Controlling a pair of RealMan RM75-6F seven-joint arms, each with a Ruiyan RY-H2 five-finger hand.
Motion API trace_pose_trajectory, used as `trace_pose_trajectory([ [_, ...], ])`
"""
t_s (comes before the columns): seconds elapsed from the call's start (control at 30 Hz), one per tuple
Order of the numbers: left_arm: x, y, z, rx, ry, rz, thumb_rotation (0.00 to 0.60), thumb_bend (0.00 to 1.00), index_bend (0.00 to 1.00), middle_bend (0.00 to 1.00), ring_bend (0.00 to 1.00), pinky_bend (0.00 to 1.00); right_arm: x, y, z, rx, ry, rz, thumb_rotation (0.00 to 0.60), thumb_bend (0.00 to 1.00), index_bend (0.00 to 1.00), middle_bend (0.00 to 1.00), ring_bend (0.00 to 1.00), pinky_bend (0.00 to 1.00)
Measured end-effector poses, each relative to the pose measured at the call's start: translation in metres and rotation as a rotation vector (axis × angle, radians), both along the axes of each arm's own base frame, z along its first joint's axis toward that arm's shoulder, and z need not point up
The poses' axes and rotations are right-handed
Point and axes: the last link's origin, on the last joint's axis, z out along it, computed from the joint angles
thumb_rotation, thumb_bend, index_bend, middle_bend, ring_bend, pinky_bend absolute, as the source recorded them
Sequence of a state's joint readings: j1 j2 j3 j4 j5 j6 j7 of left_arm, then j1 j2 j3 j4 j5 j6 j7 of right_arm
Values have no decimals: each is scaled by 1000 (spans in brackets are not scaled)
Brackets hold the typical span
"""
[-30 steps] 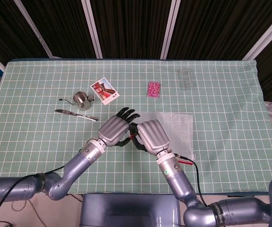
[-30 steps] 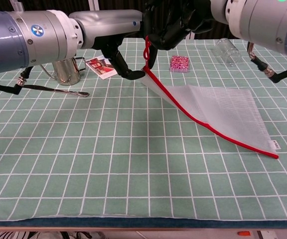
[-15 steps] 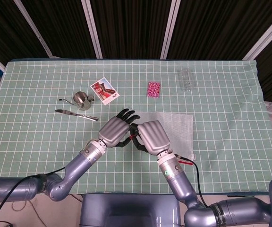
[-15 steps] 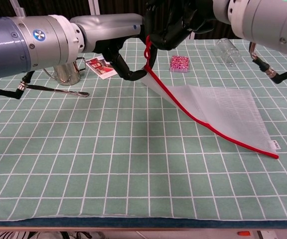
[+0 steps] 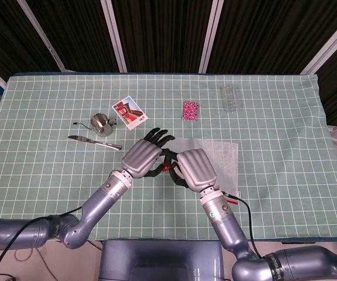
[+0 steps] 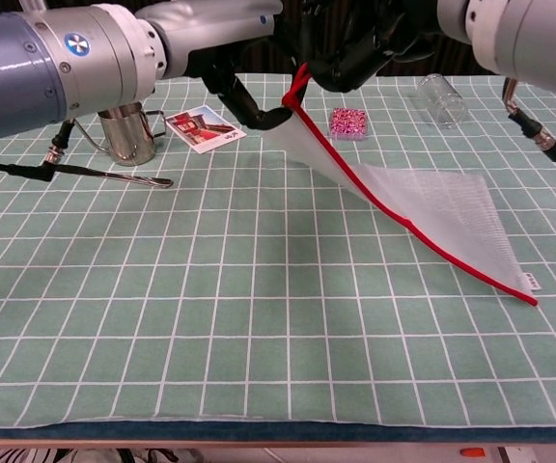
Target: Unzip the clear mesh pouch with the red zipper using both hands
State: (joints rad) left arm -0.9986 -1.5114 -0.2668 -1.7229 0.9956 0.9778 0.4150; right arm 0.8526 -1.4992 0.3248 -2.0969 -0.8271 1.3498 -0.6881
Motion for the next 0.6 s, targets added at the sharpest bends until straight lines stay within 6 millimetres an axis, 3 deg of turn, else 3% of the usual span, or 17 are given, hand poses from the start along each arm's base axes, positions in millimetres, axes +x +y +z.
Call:
trace_pose_trajectory([
  [0.6, 23, 7, 25, 67, -216, 41, 600, 425, 575, 144, 0, 0, -34, -3, 10, -25, -13, -100, 600, 603, 630, 1000, 1000, 953],
])
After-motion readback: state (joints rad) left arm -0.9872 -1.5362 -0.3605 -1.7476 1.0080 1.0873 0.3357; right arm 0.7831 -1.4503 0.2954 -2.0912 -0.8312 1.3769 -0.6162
